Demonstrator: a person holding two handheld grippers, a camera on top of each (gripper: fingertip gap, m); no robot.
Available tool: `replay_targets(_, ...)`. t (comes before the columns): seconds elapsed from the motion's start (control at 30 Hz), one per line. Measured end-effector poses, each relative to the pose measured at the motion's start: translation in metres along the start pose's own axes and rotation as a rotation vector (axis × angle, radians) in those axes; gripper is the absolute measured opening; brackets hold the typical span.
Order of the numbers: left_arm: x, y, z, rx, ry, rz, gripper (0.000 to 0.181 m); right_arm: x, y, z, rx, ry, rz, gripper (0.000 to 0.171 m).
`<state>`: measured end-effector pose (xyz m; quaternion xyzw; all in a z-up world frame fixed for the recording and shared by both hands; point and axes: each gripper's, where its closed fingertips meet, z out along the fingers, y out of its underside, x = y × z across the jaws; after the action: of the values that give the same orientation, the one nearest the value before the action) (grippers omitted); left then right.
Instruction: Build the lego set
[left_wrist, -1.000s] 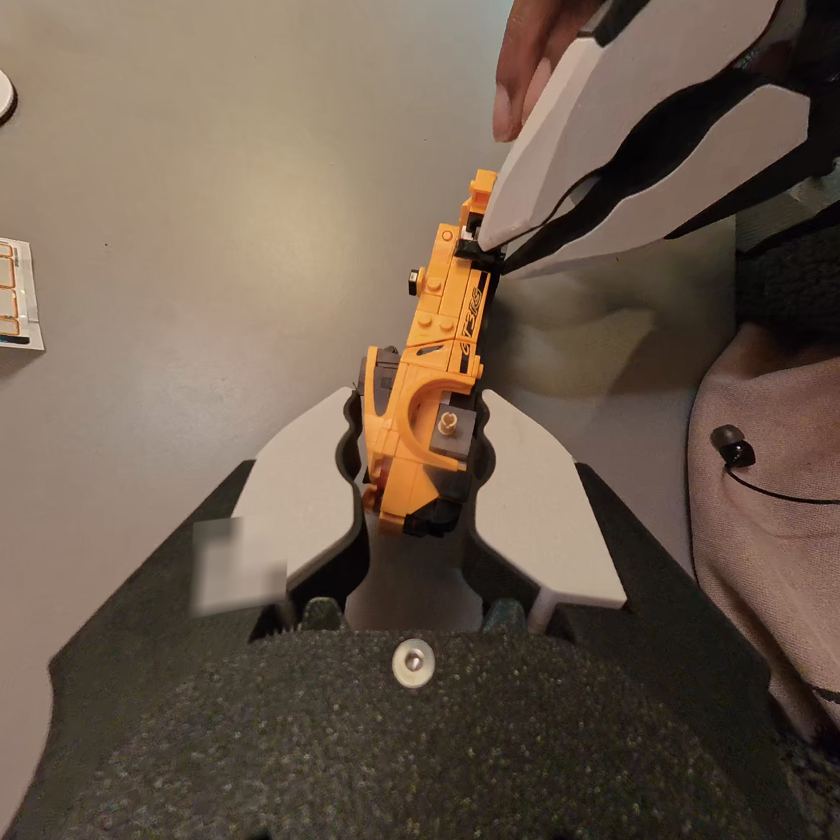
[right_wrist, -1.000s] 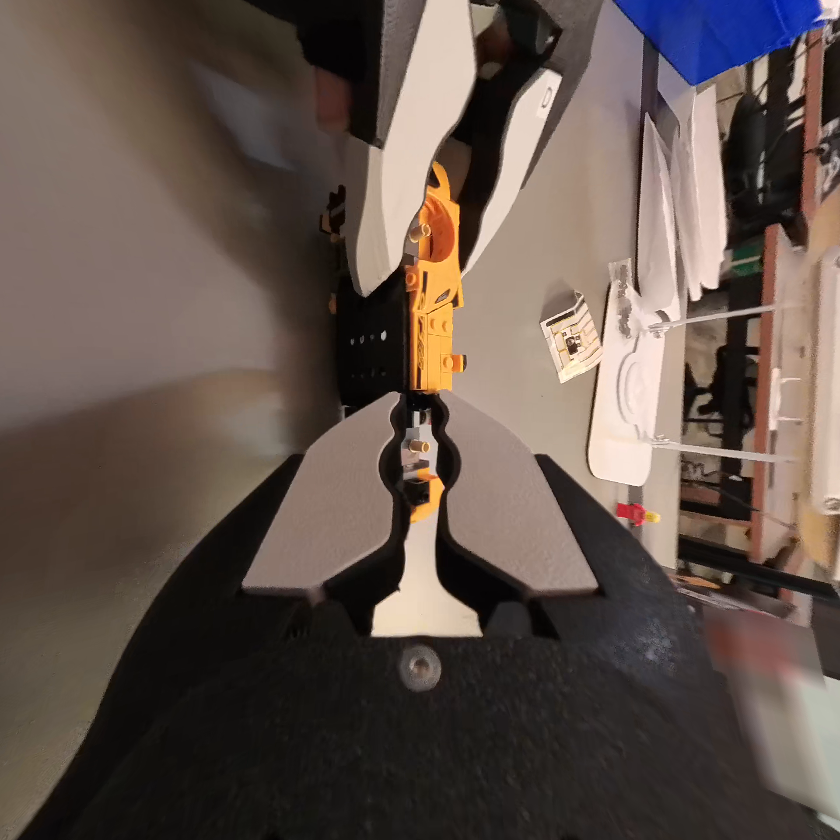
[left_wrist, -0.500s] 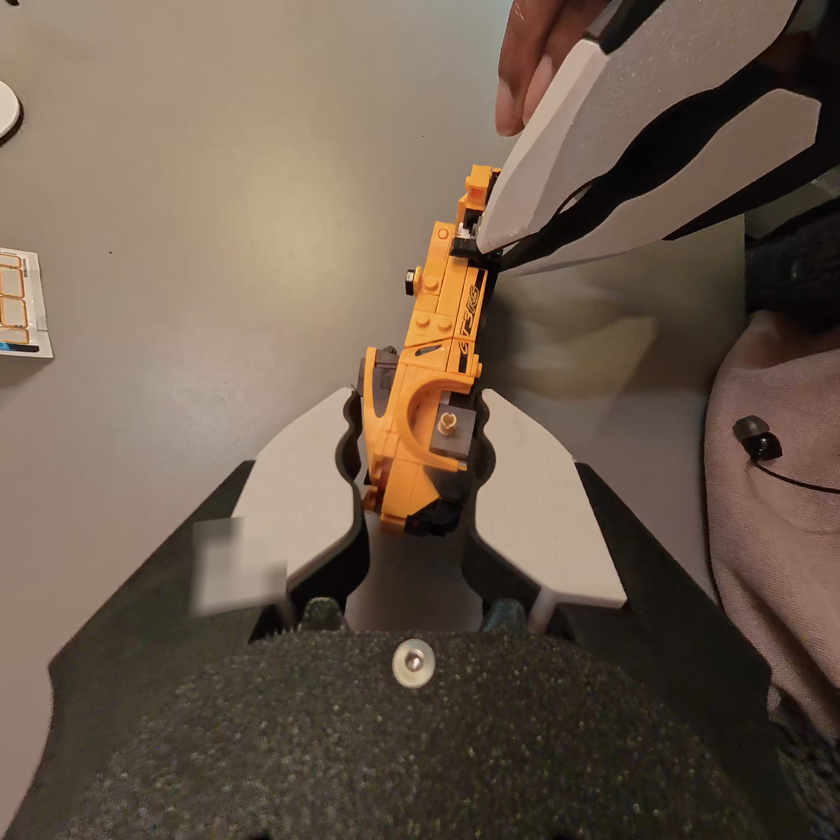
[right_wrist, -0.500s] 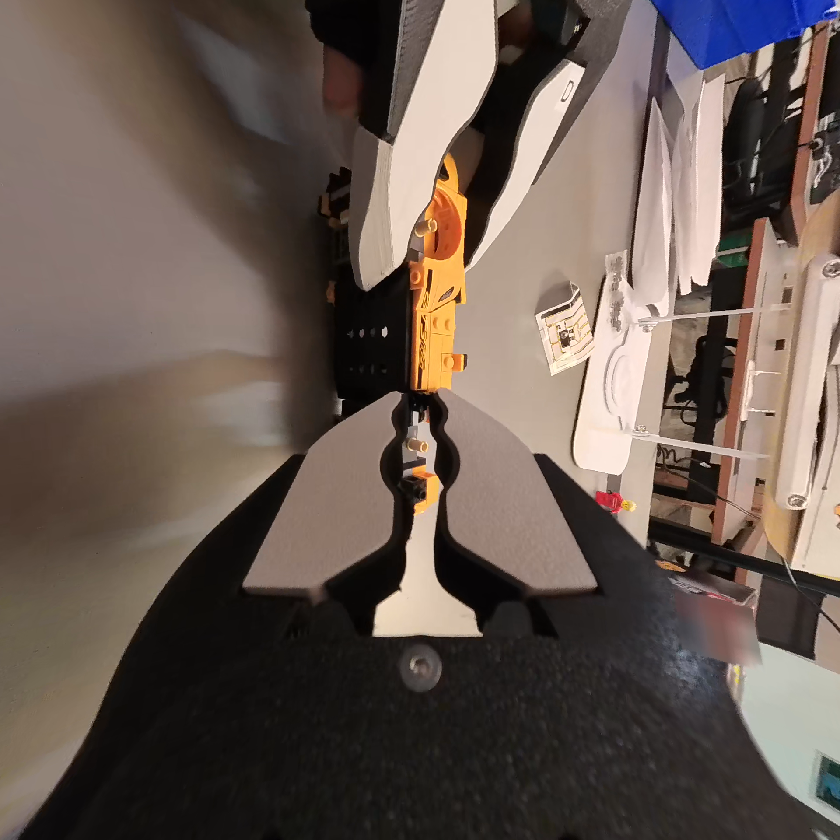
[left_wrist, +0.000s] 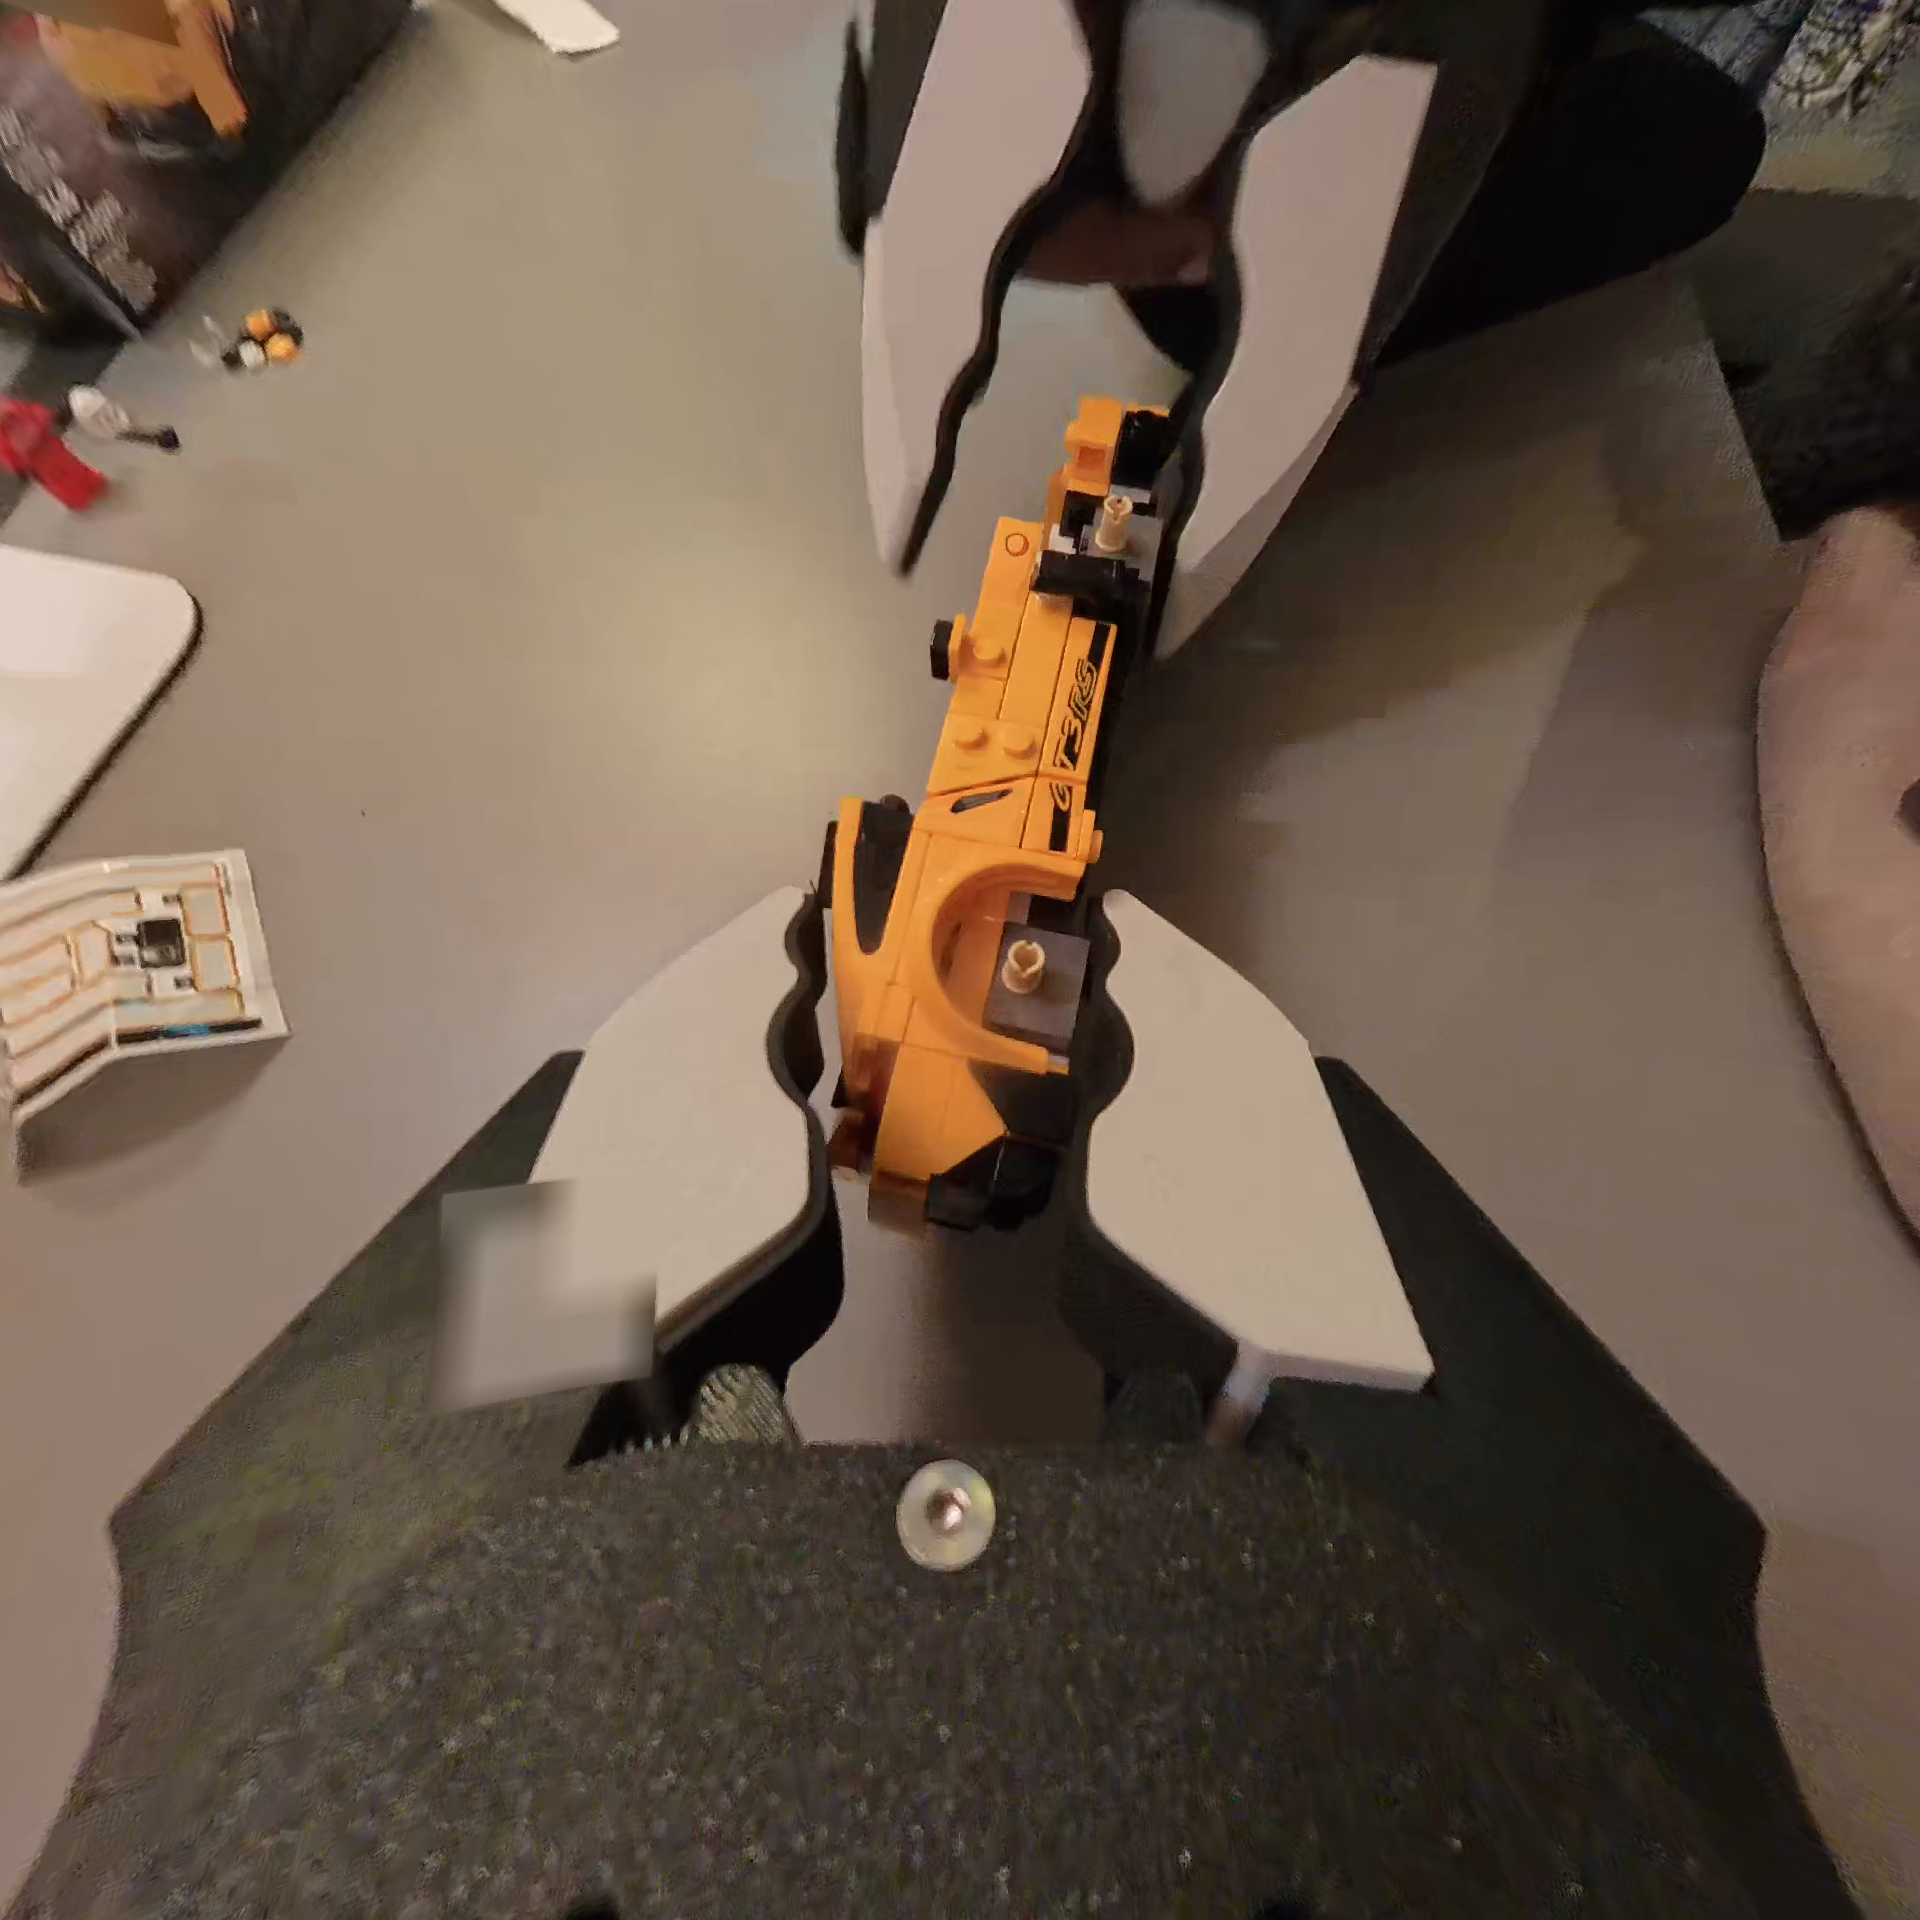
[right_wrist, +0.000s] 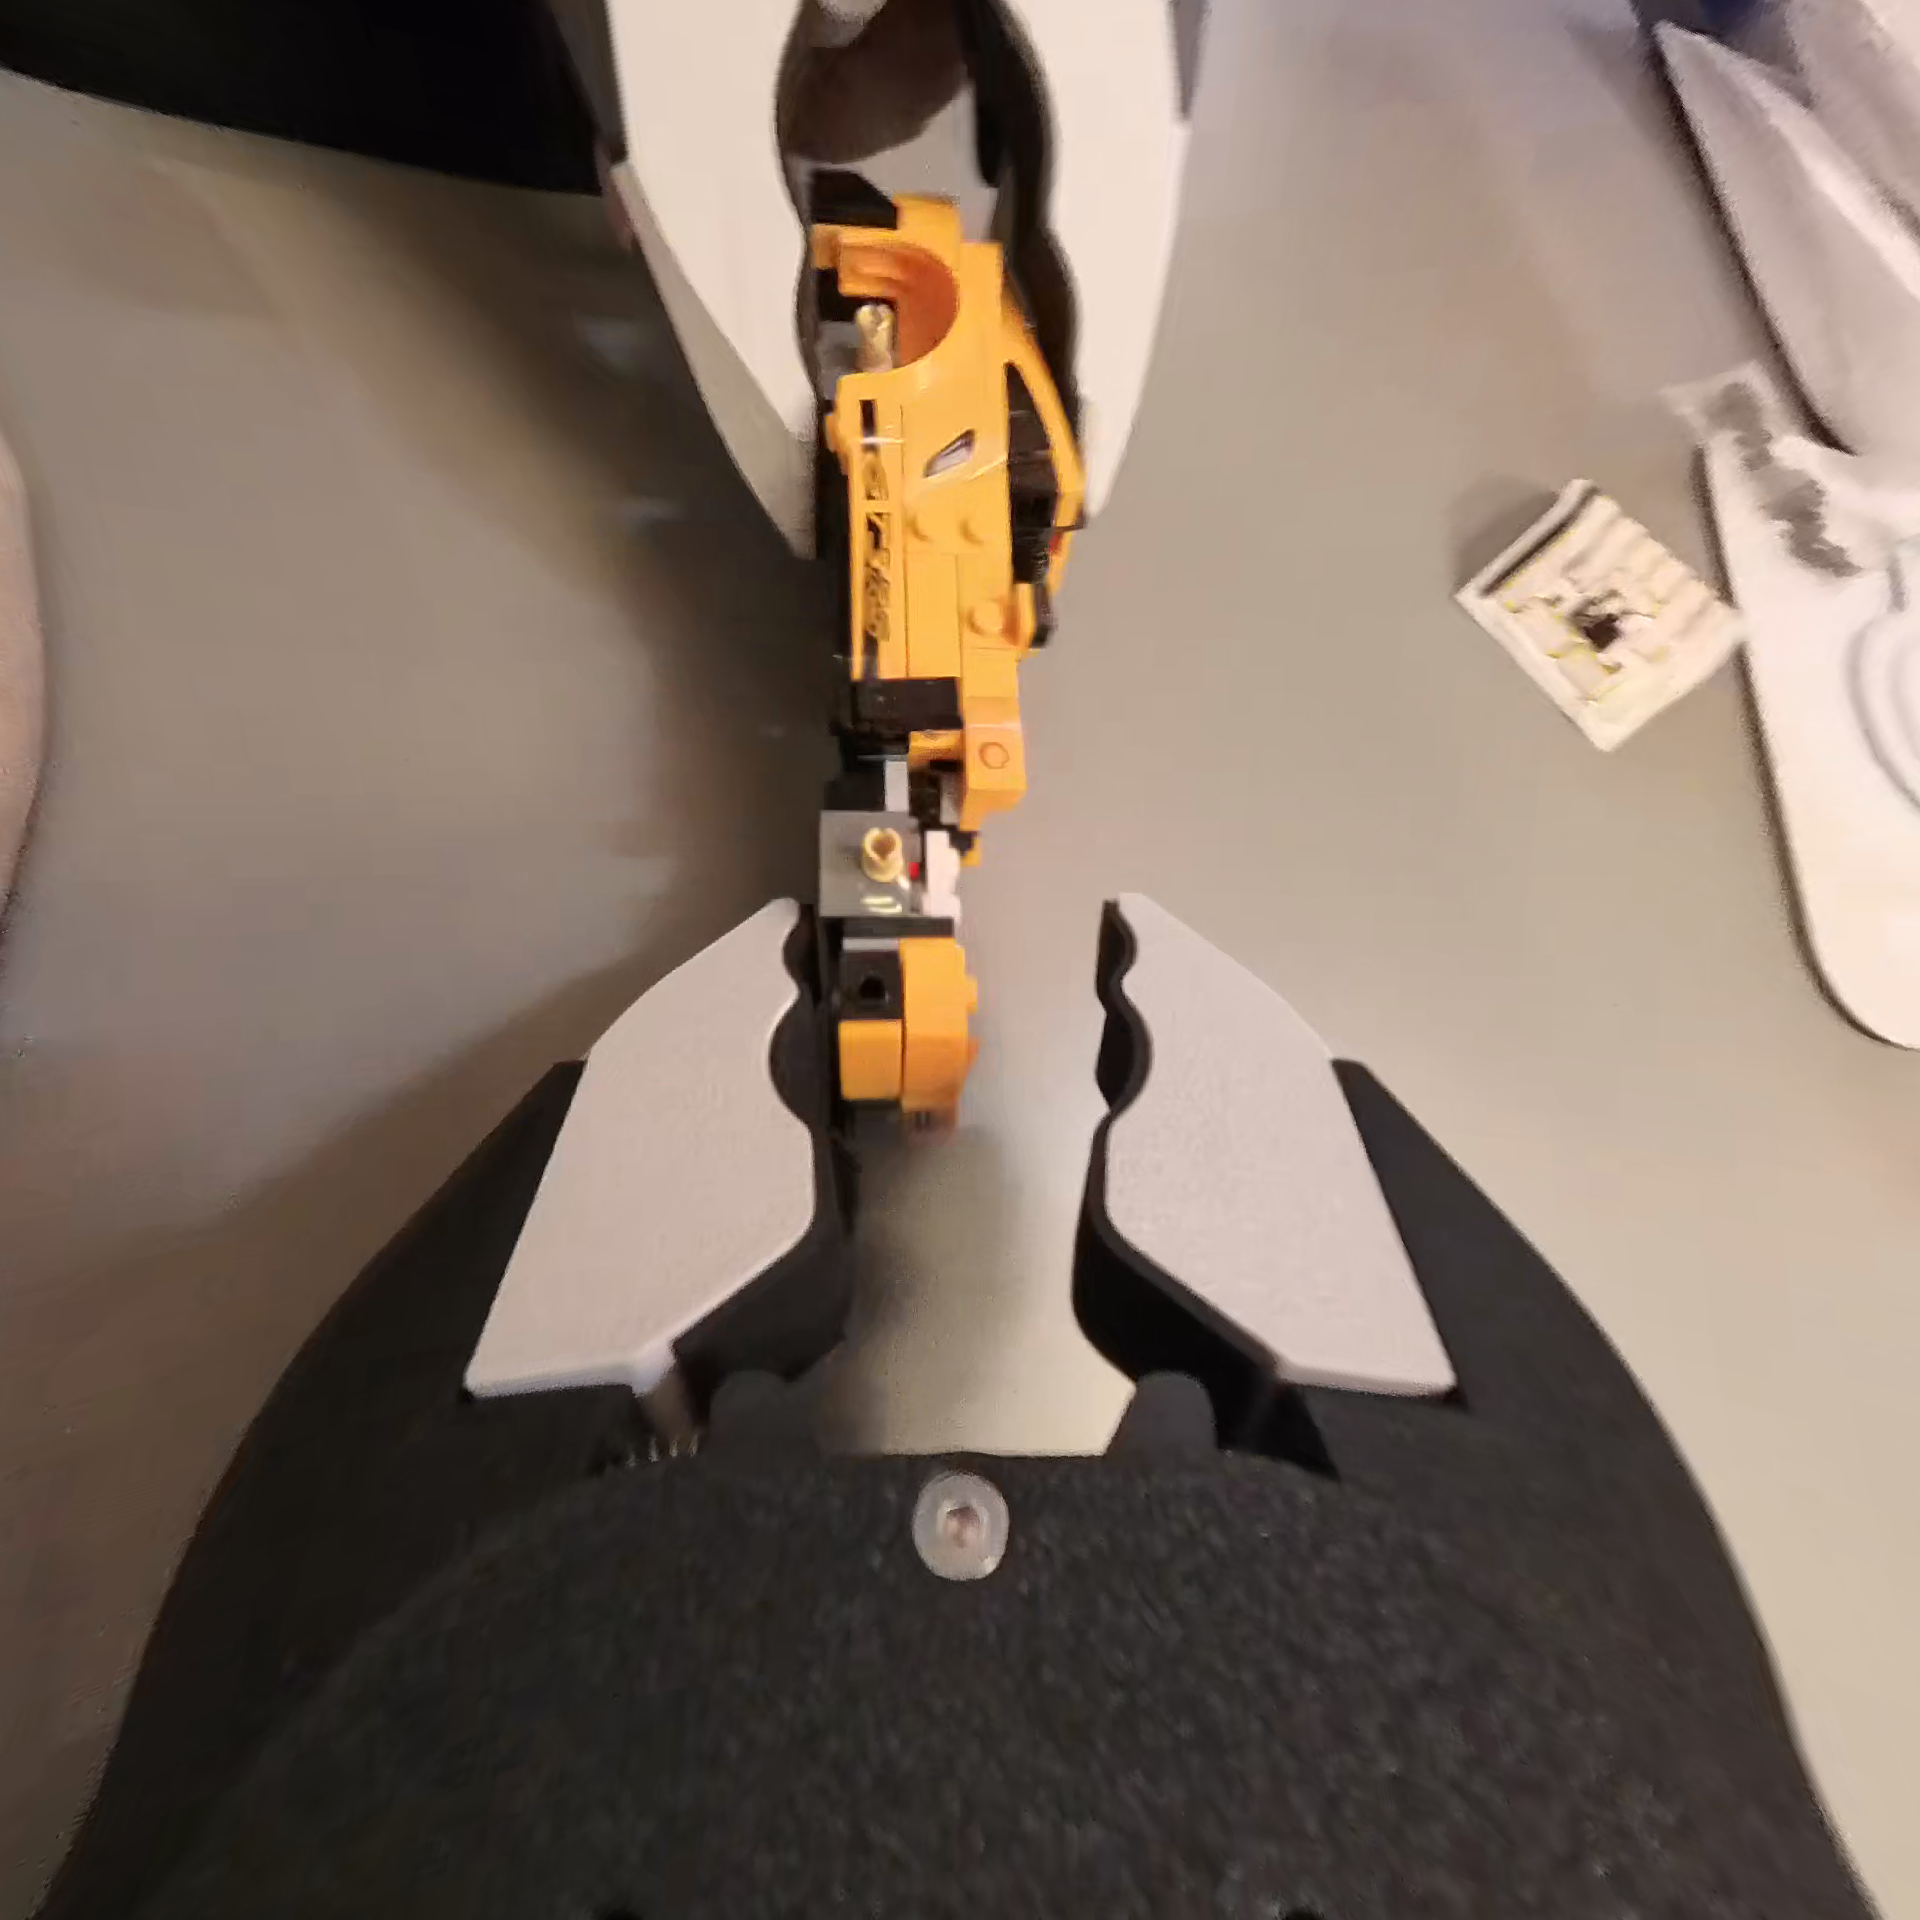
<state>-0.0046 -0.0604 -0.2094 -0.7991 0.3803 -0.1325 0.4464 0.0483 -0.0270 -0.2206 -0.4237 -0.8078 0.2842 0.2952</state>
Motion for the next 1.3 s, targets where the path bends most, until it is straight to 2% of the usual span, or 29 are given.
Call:
replay_targets(0.1, -0.004, 0.002, 0.001, 0.008, -0.028, 0.063, 0.047, -0.011, -0.004, 0.01, 0.042, -0.063, -0.035, 0.025)
replay_targets(0.23, -0.009, 0.004, 0.002, 0.024, -0.043, 0.084, 0.048, -0.008, -0.004, 0.01, 0.047, -0.002, -0.027, 0.024)
replay_targets(0.33, -0.016, 0.007, 0.001, 0.027, -0.066, 0.065, 0.058, 0.001, 0.001, 0.004, 0.004, 0.082, -0.03, 0.024)
replay_targets(0.4, -0.024, -0.001, -0.005, 0.078, -0.093, 0.036, 0.061, 0.015, 0.005, -0.003, -0.065, 0.209, -0.069, 0.023)
replay_targets(0.5, -0.032, -0.015, -0.014, 0.15, -0.17, 0.063, 0.06, 0.036, 0.011, -0.016, -0.237, 0.462, -0.271, 0.023)
replay_targets(0.6, -0.027, -0.016, -0.007, 0.091, -0.251, 0.228, 0.058, 0.038, 0.01, -0.014, -0.371, 0.617, -0.411, 0.024)
replay_targets(0.7, -0.013, -0.016, 0.009, 0.017, -0.286, 0.37, 0.057, 0.027, 0.008, -0.003, -0.421, 0.708, -0.489, 0.024)
replay_targets(0.83, -0.012, -0.012, 0.027, -0.109, -0.409, 0.636, 0.057, 0.019, 0.0, 0.002, -0.415, 0.702, -0.47, 0.026)
replay_targets(0.9, -0.016, -0.015, 0.029, -0.114, -0.459, 0.708, 0.05, 0.016, -0.01, 0.0, -0.388, 0.679, -0.495, 0.024)
replay_targets(1.0, -0.02, -0.016, 0.028, -0.131, -0.48, 0.726, 0.034, 0.011, -0.014, 0.0, -0.398, 0.655, -0.506, 0.024)
replay_targets(1.13, -0.016, -0.014, 0.026, -0.114, -0.441, 0.704, 0.033, 0.01, -0.016, 0.001, -0.373, 0.639, -0.544, 0.024)
replay_targets(1.3, -0.02, -0.016, 0.023, -0.115, -0.474, 0.721, 0.033, 0.01, -0.019, -0.001, -0.355, 0.588, -0.508, 0.024)
